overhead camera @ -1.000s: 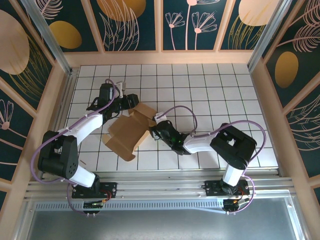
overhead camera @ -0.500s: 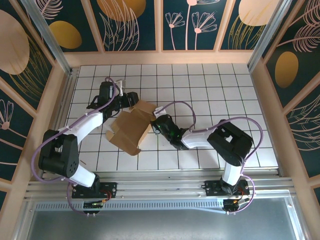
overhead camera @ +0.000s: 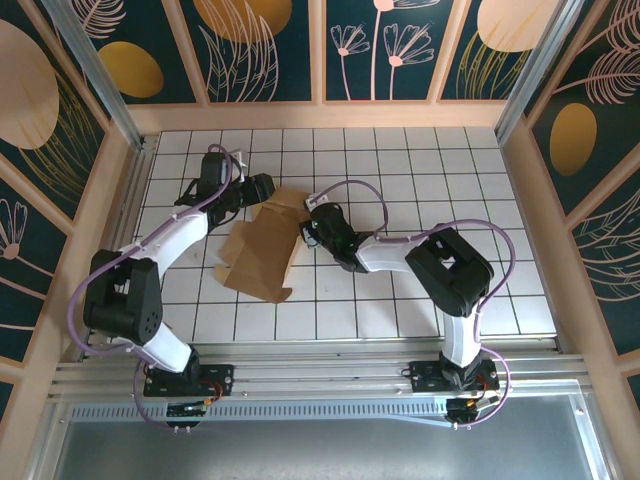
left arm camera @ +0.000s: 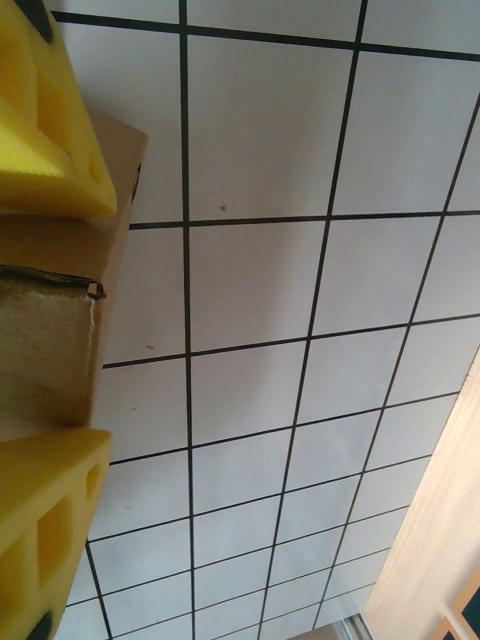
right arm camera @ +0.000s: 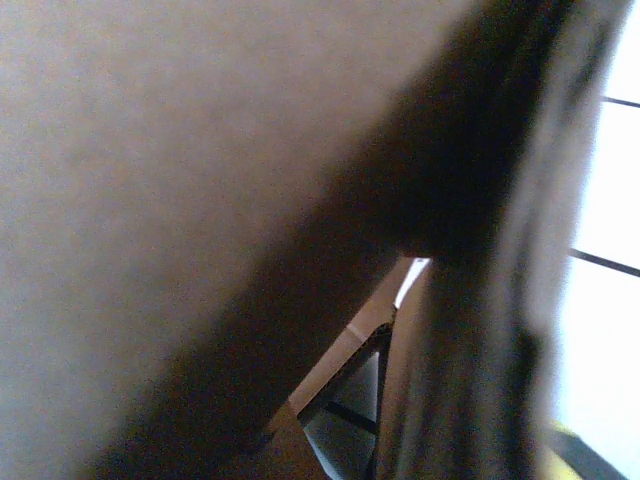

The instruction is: Fold the paper box

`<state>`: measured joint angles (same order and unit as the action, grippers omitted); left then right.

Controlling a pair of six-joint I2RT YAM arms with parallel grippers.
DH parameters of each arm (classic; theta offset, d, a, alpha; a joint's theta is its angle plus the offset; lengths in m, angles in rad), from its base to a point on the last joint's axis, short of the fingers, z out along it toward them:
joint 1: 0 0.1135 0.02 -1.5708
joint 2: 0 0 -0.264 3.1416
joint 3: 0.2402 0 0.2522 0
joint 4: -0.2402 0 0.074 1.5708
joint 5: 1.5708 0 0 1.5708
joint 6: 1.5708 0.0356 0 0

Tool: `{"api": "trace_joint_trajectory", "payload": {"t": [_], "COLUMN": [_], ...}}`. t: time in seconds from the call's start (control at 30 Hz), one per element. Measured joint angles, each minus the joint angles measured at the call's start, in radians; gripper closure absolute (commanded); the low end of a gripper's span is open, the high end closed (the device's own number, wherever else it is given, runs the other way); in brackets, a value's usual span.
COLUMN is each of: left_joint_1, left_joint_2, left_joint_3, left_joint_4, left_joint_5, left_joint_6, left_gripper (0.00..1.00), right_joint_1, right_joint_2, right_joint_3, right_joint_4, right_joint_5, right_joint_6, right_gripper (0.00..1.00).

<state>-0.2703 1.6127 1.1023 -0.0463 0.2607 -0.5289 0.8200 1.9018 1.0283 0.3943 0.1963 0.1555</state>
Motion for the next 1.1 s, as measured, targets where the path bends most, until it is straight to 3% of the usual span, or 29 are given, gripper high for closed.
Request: {"api": "trace_joint_trajectory", "payload": {"t": [0.27,0.57,0.77,0.9,1.03,1.1], "left_joint_1": [0.006,0.013,0.013,0.01,0.003,-0.003], "left_joint_2": [0.031,0.043,0.042,0.029,0.001,-0.004], "left_joint_3": [0.025,0.026,0.027,0.027,0.027,0.027], "left_joint_4": [-0.006,-0.031,-0.035,-0.053,-0.089,-0.092], "left_joint_5": [0.0,0.001,0.018,0.02,0.011,0.011], "left_joint_6": [-0.028,-0.031,-0.034,-0.035,-0.037,-0.038], "left_gripper": [0.45,0.45,0.44,0.34,0.35,0.36], "right_joint_1": [-0.011,-0.044,-0.053,-0.055,-0.066,-0.071], "right_joint_2": [0.05,0.168,0.189,0.189,0.189,0.189], "right_joint_3": [0.097,0.283,0.319,0.319,0.319,0.319], "right_joint_4": [-0.068,-0.153,-0.174,-0.172,-0.166,-0.158], "right_joint_5": [0.021,0.135,0.156,0.146,0.085,0.046], "right_joint_6": [0.035,0.064,0.064,0.045,0.004,-0.01], "right_gripper": [0.65,1.0,1.0,1.0,0.72,0.69]}}
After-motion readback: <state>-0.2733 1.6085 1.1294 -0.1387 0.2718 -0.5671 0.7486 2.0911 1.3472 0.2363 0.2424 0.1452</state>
